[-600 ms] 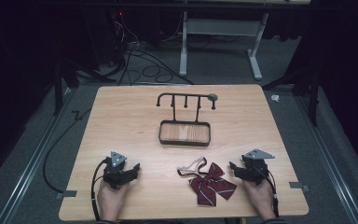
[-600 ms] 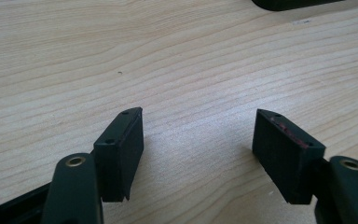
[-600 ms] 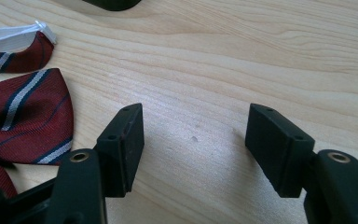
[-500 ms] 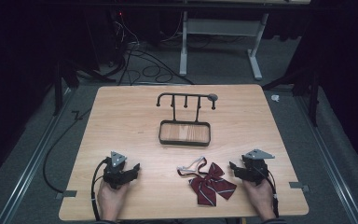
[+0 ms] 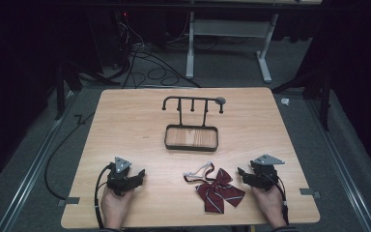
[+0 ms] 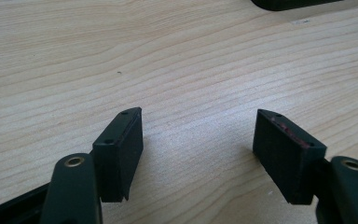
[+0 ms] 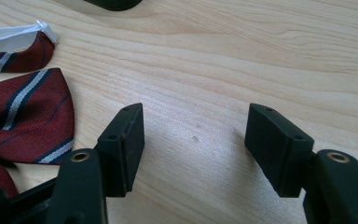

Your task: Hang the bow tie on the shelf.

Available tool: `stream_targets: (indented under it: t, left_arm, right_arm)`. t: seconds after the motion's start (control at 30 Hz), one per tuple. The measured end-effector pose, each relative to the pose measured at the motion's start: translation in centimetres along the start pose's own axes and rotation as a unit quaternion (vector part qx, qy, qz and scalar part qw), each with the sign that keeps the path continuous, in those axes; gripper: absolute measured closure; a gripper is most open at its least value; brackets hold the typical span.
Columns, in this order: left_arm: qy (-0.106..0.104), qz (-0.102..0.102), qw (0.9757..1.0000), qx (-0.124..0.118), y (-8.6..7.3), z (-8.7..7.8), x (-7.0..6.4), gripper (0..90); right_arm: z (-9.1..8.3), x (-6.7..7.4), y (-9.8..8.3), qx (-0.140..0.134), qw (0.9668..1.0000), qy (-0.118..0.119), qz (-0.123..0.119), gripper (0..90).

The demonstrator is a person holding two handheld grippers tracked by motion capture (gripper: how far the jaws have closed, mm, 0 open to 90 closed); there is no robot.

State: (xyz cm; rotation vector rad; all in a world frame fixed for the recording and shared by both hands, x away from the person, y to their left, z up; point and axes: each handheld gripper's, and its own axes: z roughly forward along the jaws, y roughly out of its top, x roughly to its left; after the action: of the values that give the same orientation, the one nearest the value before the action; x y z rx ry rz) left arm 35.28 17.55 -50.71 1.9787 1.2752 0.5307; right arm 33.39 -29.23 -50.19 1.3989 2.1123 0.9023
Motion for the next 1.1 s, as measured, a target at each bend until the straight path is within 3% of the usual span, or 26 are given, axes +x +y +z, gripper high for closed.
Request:
stream_targets:
  t: [0.47,0.67,0.8,1.1]
  left_arm:
    - [0.0,0.0,1.0,0.0,0.0,0.0,0.0,33.7]
    - [0.0,0.0,1.0,0.0,0.0,0.0,0.0,33.8]
    - [0.0,0.0,1.0,0.0,0.0,0.0,0.0,33.8]
    - [-0.001,-0.002,1.0,-0.001,0.0,0.0,0.0,33.7]
  right_arm:
    - [-0.2,0.0,-0.1,-0.002,0.9999,0.006,-0.01,44.7]
    - [-0.5,0.1,-0.2,0.003,0.9999,0.004,-0.01,51.7]
    - [-1.3,0.5,-0.1,-0.008,0.9998,0.001,-0.018,55.5]
    - [-2.5,1.1,0.1,-0.029,0.9992,0.025,-0.009,55.7]
